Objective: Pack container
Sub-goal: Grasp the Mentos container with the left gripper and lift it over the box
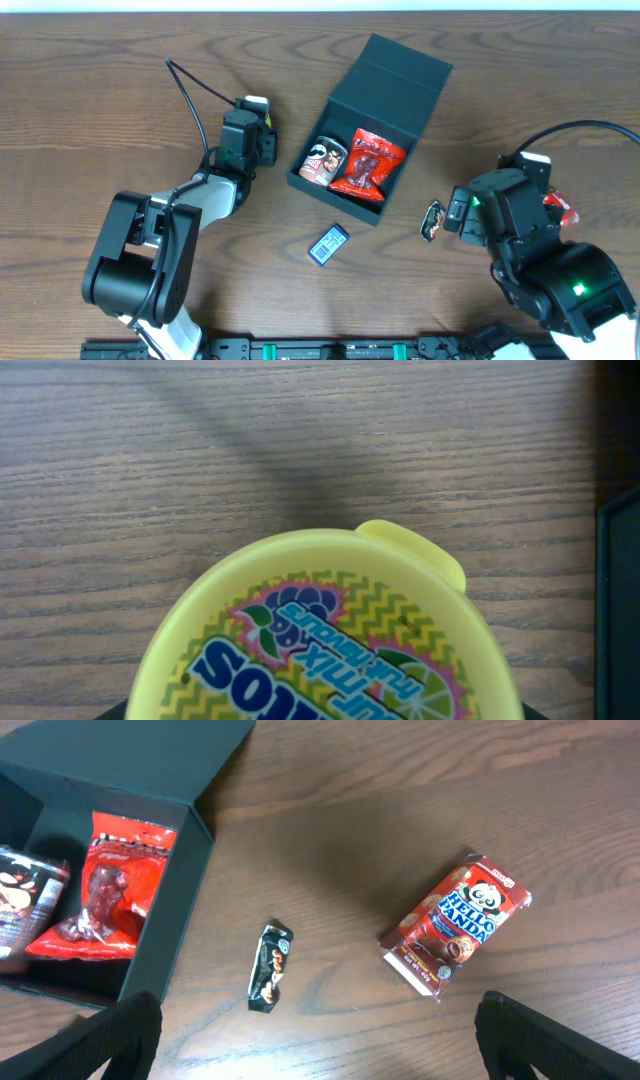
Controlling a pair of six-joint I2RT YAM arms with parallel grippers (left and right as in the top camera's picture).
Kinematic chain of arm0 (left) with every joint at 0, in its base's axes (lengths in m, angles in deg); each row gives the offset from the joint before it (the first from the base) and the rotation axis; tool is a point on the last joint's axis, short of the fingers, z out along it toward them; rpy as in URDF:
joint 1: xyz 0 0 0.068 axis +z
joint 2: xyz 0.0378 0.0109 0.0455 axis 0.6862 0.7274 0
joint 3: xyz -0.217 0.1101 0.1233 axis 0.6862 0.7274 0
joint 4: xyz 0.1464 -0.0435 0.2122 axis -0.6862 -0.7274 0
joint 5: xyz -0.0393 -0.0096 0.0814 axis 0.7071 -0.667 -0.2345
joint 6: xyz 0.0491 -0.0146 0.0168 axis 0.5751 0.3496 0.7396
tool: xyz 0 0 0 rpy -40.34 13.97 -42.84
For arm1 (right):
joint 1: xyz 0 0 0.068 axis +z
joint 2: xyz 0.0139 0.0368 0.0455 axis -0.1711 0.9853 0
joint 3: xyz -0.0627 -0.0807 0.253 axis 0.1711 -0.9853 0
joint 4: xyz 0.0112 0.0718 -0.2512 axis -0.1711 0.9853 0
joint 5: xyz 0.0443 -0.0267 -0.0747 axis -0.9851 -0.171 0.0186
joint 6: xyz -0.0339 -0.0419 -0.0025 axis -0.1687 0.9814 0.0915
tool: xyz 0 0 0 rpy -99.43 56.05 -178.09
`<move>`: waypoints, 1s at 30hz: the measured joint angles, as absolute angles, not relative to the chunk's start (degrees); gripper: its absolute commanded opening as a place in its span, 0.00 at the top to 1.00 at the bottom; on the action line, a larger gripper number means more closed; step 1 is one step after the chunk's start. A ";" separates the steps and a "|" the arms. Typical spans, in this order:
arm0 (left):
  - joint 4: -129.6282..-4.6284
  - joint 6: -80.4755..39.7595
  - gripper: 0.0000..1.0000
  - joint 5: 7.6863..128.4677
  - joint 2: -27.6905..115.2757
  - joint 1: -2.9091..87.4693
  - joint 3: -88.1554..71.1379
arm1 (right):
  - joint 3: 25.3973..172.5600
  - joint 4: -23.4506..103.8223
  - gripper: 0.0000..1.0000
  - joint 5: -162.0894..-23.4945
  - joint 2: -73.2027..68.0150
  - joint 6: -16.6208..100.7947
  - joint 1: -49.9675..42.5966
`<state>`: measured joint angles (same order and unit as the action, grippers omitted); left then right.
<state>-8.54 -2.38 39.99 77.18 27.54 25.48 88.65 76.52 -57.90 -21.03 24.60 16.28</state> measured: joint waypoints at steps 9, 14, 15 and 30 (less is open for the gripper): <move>-18.09 -3.60 0.94 39.62 71.15 27.52 25.00 | 88.65 76.52 0.01 -57.83 -21.03 24.60 16.28; -37.00 -3.60 0.94 39.36 64.59 27.14 16.12 | 88.65 76.41 0.01 -57.72 -21.03 24.60 16.26; -40.65 -3.60 0.94 39.25 64.20 26.90 13.61 | 88.65 76.46 0.01 -57.70 -21.03 24.60 16.28; -79.01 -3.39 0.94 38.77 63.87 17.16 -23.35 | 88.63 76.57 0.01 -57.68 -21.03 24.60 16.26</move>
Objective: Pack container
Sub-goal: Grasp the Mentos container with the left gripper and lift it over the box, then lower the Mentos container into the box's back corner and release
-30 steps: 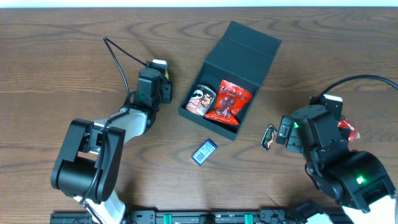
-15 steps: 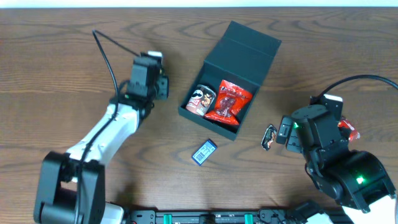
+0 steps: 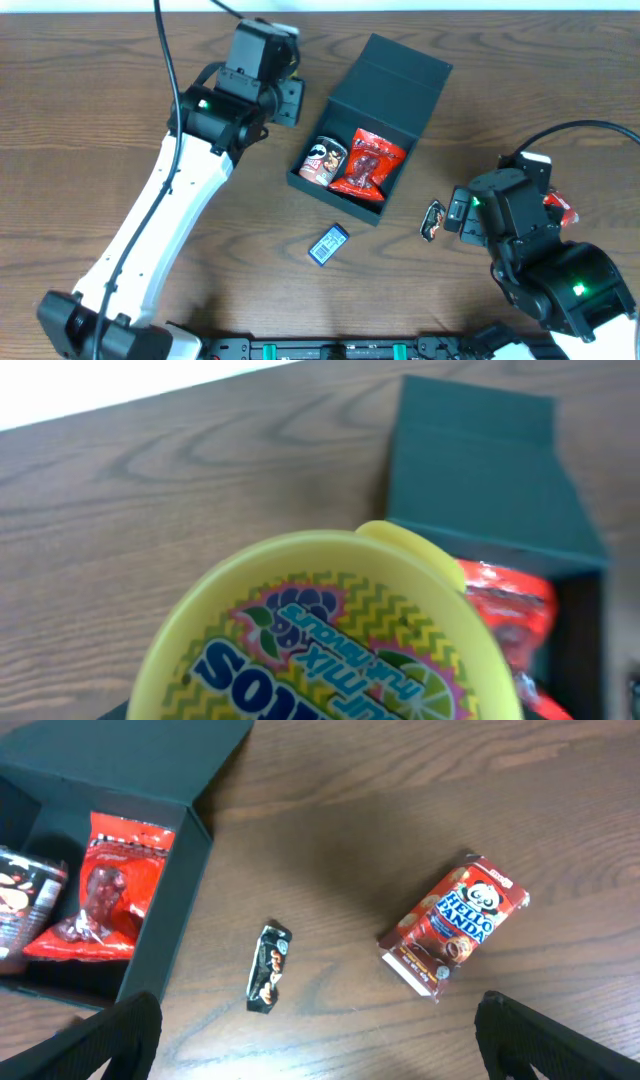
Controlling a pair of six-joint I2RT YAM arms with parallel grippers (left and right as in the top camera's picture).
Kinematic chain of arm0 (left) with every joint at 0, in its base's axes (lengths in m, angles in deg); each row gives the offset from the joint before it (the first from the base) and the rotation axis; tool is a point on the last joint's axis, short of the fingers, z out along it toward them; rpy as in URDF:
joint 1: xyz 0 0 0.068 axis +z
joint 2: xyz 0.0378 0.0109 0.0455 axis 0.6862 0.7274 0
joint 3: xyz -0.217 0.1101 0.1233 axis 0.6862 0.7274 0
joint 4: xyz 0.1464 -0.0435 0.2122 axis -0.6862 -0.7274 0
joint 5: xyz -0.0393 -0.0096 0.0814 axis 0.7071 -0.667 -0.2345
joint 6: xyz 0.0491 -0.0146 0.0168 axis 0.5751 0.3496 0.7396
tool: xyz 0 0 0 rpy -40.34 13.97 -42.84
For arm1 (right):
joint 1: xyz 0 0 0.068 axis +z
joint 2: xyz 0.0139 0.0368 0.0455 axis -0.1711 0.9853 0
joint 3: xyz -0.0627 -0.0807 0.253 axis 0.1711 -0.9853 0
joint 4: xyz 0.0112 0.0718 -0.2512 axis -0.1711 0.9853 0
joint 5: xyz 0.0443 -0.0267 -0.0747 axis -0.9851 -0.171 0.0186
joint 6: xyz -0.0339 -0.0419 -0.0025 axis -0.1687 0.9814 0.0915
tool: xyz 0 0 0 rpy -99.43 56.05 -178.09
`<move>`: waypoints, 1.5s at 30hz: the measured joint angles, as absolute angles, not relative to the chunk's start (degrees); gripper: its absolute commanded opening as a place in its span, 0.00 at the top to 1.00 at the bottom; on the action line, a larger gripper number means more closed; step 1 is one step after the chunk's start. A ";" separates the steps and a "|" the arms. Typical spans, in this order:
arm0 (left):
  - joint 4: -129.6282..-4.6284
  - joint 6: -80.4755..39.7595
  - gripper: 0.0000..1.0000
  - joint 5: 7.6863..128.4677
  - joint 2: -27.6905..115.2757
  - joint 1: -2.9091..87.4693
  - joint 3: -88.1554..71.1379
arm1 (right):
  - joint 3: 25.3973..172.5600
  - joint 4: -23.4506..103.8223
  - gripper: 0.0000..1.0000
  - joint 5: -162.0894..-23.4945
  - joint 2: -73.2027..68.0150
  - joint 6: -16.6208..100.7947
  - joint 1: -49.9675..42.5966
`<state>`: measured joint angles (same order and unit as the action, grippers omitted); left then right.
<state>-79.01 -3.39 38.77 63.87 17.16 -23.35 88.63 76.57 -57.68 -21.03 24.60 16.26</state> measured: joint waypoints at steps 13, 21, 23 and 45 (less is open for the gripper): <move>-81.04 -36.61 0.94 57.65 72.24 12.85 -31.63 | 88.63 76.89 0.01 -57.79 -21.03 24.60 16.28; -79.01 -63.95 0.94 64.89 74.80 12.85 -31.63 | 88.63 77.00 0.01 -58.16 -21.03 24.60 16.28; -78.94 -69.24 0.94 65.67 74.91 12.85 -31.63 | 88.63 77.05 0.01 -58.23 -21.03 24.60 16.28; -69.81 -101.33 0.94 68.58 95.60 14.36 -31.63 | 88.63 77.27 0.01 -58.86 -21.03 24.60 16.28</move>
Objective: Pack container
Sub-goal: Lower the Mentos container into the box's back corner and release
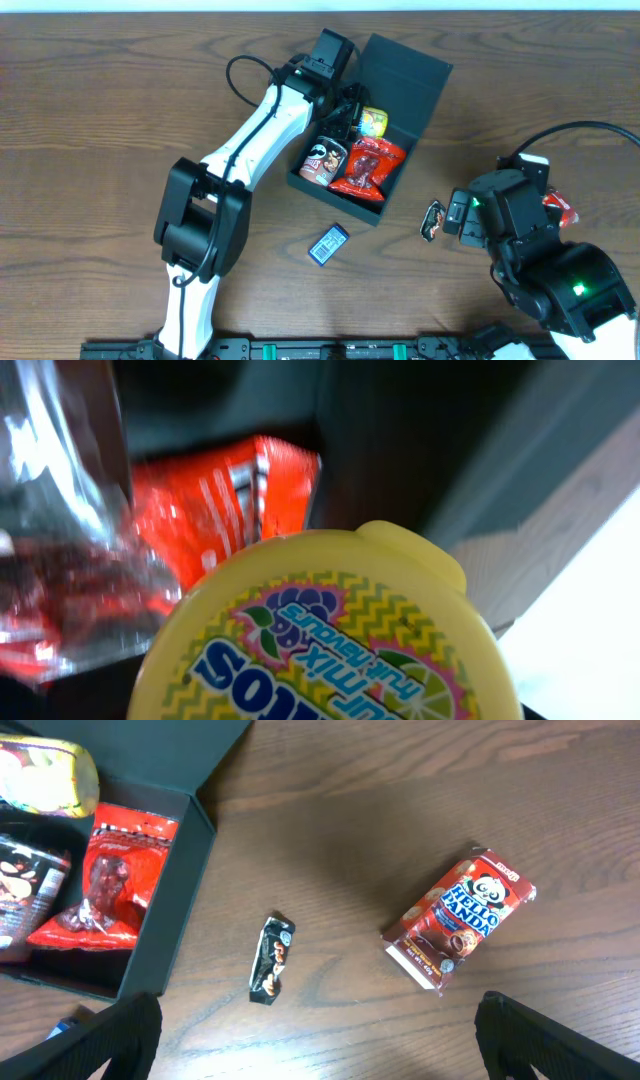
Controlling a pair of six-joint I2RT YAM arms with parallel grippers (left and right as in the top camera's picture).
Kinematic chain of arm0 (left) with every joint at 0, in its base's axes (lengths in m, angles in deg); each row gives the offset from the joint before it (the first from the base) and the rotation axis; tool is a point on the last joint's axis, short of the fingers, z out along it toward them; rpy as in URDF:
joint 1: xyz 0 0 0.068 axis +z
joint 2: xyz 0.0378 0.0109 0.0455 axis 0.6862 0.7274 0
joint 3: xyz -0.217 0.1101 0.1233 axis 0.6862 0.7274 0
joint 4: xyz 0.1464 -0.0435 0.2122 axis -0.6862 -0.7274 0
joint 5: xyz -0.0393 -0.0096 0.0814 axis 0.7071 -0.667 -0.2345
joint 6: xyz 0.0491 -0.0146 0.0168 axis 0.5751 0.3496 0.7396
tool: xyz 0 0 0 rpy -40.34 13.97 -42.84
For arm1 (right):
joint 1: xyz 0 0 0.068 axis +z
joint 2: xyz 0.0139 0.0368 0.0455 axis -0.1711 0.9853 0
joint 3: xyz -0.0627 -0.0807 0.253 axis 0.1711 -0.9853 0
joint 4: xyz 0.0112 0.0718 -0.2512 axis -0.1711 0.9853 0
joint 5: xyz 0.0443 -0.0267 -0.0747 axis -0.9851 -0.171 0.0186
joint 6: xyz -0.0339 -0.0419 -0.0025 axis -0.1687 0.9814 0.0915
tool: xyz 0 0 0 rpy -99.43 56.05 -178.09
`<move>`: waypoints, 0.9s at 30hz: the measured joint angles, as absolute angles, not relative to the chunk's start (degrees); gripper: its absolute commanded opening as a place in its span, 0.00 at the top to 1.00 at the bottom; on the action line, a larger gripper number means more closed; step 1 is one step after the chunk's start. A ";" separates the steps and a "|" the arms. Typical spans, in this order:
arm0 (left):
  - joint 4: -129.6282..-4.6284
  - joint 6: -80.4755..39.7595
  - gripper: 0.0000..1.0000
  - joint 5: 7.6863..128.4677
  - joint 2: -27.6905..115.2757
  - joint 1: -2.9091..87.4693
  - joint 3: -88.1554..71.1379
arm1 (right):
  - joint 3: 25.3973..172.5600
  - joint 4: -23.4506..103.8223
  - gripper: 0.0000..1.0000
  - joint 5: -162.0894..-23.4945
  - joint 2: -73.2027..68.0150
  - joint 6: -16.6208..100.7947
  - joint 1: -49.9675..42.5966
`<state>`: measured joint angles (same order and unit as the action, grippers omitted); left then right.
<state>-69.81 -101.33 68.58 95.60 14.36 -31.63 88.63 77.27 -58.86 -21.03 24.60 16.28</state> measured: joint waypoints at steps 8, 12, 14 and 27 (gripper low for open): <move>-73.17 -102.40 0.94 67.95 95.91 16.30 -31.63 | 88.63 77.27 0.01 -58.88 -21.03 24.60 16.28; -73.41 -101.63 0.94 67.16 95.91 16.72 -31.63 | 88.63 77.27 0.01 -59.01 -21.03 24.60 16.26; -73.39 -100.85 0.94 67.03 95.91 16.87 -31.63 | 88.63 77.27 0.01 -59.03 -21.03 24.60 16.28; -73.41 -95.93 0.94 66.39 95.91 16.87 -31.63 | 88.63 77.27 0.01 -59.06 -21.03 24.60 16.28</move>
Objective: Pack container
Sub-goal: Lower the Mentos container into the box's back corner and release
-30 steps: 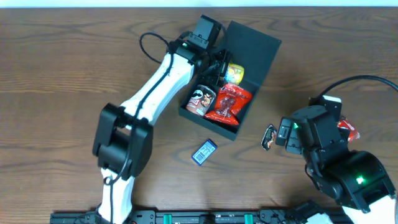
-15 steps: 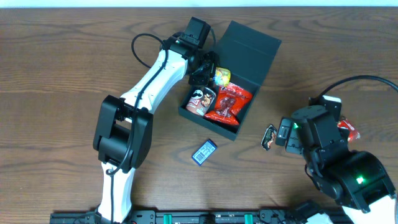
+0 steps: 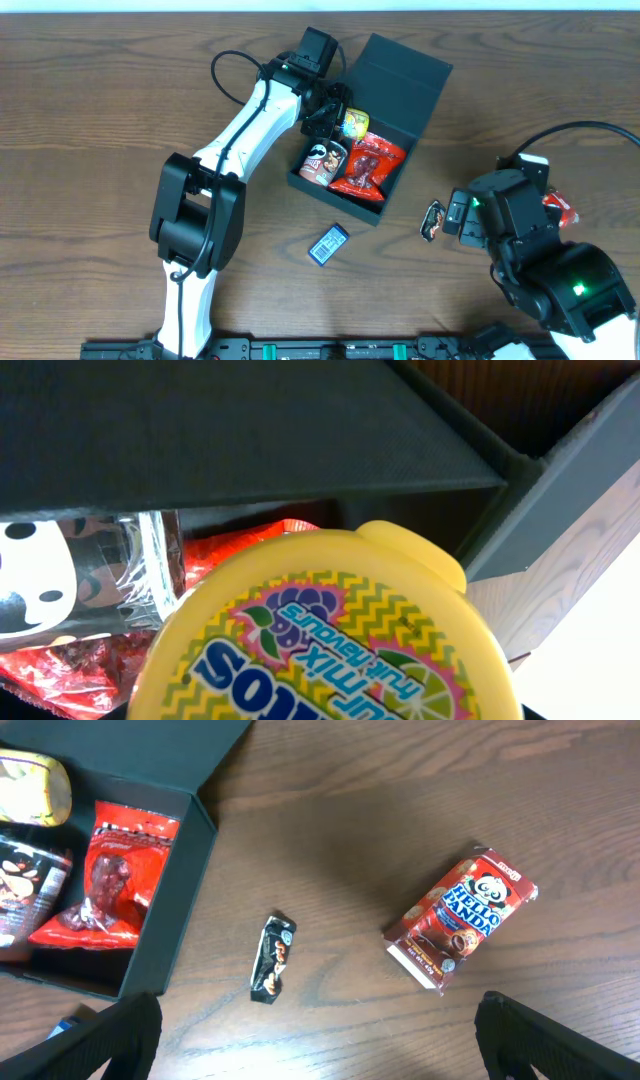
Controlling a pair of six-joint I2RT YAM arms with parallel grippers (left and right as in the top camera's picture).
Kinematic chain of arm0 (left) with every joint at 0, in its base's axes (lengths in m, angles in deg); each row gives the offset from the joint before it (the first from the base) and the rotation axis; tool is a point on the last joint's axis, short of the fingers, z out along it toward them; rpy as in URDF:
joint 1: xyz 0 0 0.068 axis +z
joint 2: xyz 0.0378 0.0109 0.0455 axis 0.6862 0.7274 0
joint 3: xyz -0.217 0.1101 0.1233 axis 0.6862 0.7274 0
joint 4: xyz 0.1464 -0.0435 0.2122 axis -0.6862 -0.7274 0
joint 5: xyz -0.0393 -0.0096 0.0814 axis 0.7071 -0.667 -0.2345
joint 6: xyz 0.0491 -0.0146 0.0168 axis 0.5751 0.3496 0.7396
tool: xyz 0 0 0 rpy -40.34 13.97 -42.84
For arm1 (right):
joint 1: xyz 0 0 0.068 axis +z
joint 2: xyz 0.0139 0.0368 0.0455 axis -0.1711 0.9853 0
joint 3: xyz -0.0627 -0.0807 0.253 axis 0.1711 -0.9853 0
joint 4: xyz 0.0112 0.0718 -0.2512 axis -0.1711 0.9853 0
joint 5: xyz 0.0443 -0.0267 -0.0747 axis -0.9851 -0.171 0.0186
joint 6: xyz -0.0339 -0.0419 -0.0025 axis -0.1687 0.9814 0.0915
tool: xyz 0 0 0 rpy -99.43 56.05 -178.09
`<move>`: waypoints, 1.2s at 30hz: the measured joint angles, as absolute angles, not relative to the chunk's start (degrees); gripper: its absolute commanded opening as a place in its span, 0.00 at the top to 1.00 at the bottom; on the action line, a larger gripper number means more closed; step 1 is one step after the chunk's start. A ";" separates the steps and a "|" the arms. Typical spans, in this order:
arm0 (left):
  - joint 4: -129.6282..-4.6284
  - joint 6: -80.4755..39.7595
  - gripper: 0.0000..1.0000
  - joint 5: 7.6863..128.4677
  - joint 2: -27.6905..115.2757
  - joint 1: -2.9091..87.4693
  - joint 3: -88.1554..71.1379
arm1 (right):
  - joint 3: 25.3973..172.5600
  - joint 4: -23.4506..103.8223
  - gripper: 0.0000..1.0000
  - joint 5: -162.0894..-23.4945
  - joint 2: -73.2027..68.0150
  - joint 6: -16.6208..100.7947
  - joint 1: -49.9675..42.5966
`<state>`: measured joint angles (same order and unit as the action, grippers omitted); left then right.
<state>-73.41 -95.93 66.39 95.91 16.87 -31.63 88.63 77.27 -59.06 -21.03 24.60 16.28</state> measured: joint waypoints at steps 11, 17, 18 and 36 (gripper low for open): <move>-73.39 -94.62 0.94 66.11 95.91 15.87 -31.63 | 88.63 77.27 0.01 -59.06 -21.03 24.60 16.28; -73.30 -94.62 0.94 65.78 95.91 15.10 -31.63 | 88.63 77.27 0.01 -59.21 -21.03 24.60 16.28; -73.26 -94.62 0.94 65.76 95.91 15.08 -31.63 | 88.63 77.27 0.01 -59.23 -21.03 24.60 16.28; -71.88 -94.62 0.83 66.00 98.01 15.08 -31.63 | 88.63 77.29 0.01 -59.23 -21.03 24.60 16.28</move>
<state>-71.88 -94.62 66.00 98.01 15.08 -31.63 88.63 77.29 -59.23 -21.03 24.60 16.28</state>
